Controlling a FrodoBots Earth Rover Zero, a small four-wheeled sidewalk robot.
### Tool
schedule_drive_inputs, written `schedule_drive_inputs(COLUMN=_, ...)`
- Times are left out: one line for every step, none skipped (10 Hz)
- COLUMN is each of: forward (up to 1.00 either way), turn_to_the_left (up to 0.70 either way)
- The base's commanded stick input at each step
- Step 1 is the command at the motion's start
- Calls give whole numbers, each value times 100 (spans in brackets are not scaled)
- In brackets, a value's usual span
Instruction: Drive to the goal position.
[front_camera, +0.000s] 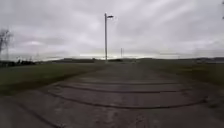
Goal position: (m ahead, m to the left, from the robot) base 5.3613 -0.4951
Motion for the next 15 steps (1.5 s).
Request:
schedule_drive_inputs(forward=100, turn_to_the_left=-40)
schedule_drive_inputs(forward=100, turn_to_the_left=-34)
schedule_drive_inputs(forward=100, turn_to_the_left=-16)
schedule_drive_inputs(forward=100, turn_to_the_left=0)
schedule_drive_inputs(forward=100, turn_to_the_left=0)
schedule_drive_inputs(forward=100, turn_to_the_left=0)
schedule_drive_inputs(forward=100, turn_to_the_left=0)
schedule_drive_inputs(forward=100, turn_to_the_left=0)
schedule_drive_inputs(forward=100, turn_to_the_left=0)
schedule_drive_inputs(forward=100, turn_to_the_left=0)
schedule_drive_inputs(forward=100, turn_to_the_left=0)
schedule_drive_inputs(forward=100, turn_to_the_left=0)
schedule_drive_inputs(forward=100, turn_to_the_left=0)
schedule_drive_inputs(forward=100, turn_to_the_left=0)
schedule_drive_inputs(forward=100, turn_to_the_left=0)
